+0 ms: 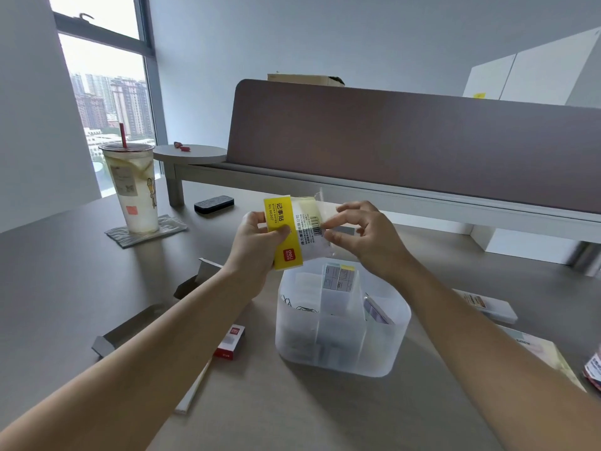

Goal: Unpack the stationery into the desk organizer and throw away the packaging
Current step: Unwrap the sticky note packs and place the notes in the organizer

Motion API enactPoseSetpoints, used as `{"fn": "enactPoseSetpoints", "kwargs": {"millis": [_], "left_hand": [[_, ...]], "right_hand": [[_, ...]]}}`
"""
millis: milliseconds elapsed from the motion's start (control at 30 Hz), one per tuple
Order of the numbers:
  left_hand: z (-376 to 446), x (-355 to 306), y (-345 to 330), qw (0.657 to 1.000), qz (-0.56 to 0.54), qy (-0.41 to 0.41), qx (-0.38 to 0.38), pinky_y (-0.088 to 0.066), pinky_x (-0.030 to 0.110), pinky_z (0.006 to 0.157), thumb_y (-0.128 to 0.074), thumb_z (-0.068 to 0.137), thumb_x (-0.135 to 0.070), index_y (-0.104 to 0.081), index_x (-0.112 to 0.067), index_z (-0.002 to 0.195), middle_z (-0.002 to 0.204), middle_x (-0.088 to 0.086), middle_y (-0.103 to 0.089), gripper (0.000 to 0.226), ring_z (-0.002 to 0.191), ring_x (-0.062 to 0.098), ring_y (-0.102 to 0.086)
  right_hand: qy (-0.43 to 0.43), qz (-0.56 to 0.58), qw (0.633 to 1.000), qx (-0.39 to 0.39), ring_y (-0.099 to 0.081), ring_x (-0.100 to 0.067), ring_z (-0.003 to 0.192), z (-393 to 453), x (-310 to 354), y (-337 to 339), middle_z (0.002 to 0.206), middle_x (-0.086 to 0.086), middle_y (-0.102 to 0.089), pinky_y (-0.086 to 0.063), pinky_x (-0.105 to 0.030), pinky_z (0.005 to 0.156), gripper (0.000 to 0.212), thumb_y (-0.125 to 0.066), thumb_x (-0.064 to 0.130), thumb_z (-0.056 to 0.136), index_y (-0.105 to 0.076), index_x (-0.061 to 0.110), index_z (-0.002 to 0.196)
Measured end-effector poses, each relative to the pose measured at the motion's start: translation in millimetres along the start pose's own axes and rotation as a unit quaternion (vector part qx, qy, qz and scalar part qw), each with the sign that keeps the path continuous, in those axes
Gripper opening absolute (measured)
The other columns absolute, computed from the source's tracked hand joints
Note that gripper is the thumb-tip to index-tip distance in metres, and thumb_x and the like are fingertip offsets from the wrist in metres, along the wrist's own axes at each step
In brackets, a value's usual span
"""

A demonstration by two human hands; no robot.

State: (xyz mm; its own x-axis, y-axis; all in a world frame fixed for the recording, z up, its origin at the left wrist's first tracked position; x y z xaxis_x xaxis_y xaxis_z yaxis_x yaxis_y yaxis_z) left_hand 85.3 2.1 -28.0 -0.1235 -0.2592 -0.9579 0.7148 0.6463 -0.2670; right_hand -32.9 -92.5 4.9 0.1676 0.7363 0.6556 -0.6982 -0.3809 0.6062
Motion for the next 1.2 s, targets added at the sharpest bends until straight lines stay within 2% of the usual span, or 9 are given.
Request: {"fn": "enactPoseSetpoints", "kwargs": {"millis": [67, 200, 267, 400, 600, 767, 867, 1000, 1200], "left_hand": [[0, -2, 1, 1.0, -0.003, -0.008, 0.001, -0.049, 0.037, 0.069, -0.046, 0.088, 0.0, -0.044, -0.013, 0.093, 0.092, 0.003, -0.056, 0.014, 0.078, 0.016, -0.056], [3, -4, 4, 0.999, -0.032, -0.008, -0.004, -0.051, 0.04, 0.07, -0.046, 0.089, -0.001, -0.044, -0.019, 0.081, 0.088, -0.001, -0.057, 0.019, 0.08, 0.017, -0.057], [3, -5, 6, 0.999, -0.05, -0.005, -0.005, -0.051, 0.042, 0.073, -0.046, 0.089, -0.002, -0.046, -0.019, 0.081, 0.089, 0.0, -0.058, 0.018, 0.081, 0.018, -0.058], [3, -6, 8, 0.997, -0.069, -0.013, 0.007, -0.054, 0.034, 0.068, -0.044, 0.089, -0.003, -0.047, -0.02, 0.082, 0.091, 0.0, -0.059, 0.019, 0.082, 0.018, -0.059], [2, -8, 6, 0.996, -0.073, -0.025, 0.046, -0.056, 0.024, 0.059, -0.041, 0.091, -0.003, -0.05, -0.02, 0.086, 0.093, 0.0, -0.059, 0.02, 0.083, 0.017, -0.06], [2, -6, 2, 0.993, -0.089, -0.03, 0.075, -0.057, 0.029, 0.065, -0.039, 0.09, -0.001, -0.051, -0.018, 0.088, 0.095, 0.0, -0.06, 0.02, 0.086, 0.019, -0.06], [4, -5, 2, 0.995, -0.075, -0.027, 0.066, -0.054, 0.033, 0.072, -0.04, 0.091, -0.002, -0.05, -0.018, 0.086, 0.096, 0.0, -0.059, 0.019, 0.086, 0.019, -0.059], [5, -5, 4, 0.996, -0.057, -0.032, 0.052, -0.056, 0.024, 0.058, -0.041, 0.091, -0.004, -0.05, -0.017, 0.085, 0.092, -0.001, -0.06, 0.016, 0.082, 0.016, -0.06], [8, -6, 17, 0.999, -0.031, -0.035, 0.02, -0.055, 0.021, 0.054, -0.041, 0.091, -0.004, -0.048, -0.01, 0.1, 0.091, 0.0, -0.058, 0.012, 0.08, 0.015, -0.058]], "right_hand": [[0.01, -0.033, 0.999, -0.005, -0.04, -0.006, 0.102, -1, 4, 1, 0.114, -0.001, -0.046, -0.032, 0.005, 0.072, 0.02, -0.064, 0.019, 0.08, -0.069, 0.014, 0.099], [-0.004, -0.11, 0.994, -0.02, -0.045, -0.017, 0.111, -1, 3, 1, 0.122, -0.008, -0.051, -0.036, -0.026, 0.088, 0.029, -0.061, 0.033, 0.081, -0.068, 0.013, 0.1], [-0.015, -0.111, 0.994, -0.017, -0.048, -0.015, 0.103, -1, 3, 2, 0.117, -0.006, -0.053, -0.038, -0.023, 0.083, 0.033, -0.061, 0.036, 0.08, -0.067, 0.01, 0.101], [-0.055, 0.005, 0.998, 0.033, -0.049, -0.012, 0.091, -4, 4, -2, 0.092, 0.009, -0.054, -0.038, -0.012, 0.069, 0.038, -0.06, 0.037, 0.08, -0.065, 0.007, 0.101], [-0.108, 0.127, 0.984, 0.07, -0.058, -0.026, 0.104, -3, -4, -8, 0.109, -0.011, -0.066, -0.042, -0.044, 0.1, 0.015, -0.067, 0.028, 0.076, -0.063, 0.02, 0.087], [-0.113, 0.15, 0.978, 0.094, -0.056, -0.008, 0.085, -4, -1, -11, 0.103, -0.003, -0.065, -0.042, -0.028, 0.087, 0.017, -0.061, 0.024, 0.082, -0.063, 0.015, 0.097], [-0.105, 0.148, 0.979, 0.094, -0.057, -0.009, 0.086, -2, -2, -11, 0.102, 0.0, -0.065, -0.041, -0.024, 0.086, 0.022, -0.06, 0.023, 0.083, -0.065, 0.012, 0.1], [-0.1, 0.174, 0.975, 0.097, -0.058, -0.007, 0.081, -2, -2, -11, 0.093, 0.003, -0.066, -0.048, -0.006, 0.071, 0.024, -0.06, 0.019, 0.082, -0.066, 0.008, 0.103], [-0.117, 0.186, 0.973, 0.069, -0.056, -0.008, 0.078, -1, -14, -3, 0.082, 0.007, -0.064, -0.045, -0.025, 0.08, 0.007, -0.06, 0.023, 0.082, -0.063, 0.021, 0.076]]}}
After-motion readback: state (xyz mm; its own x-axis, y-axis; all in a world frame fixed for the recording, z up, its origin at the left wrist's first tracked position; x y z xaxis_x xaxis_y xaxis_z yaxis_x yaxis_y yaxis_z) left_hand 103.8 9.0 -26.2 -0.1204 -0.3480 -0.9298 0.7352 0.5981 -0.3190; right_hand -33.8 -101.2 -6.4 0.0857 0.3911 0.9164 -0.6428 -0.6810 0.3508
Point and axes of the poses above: each hand's wrist, its own z-axis towards the middle knuckle, its own y-axis out of the back of the hand, x = y × z, the point moved 5 cm from there along z, towards the middle knuckle
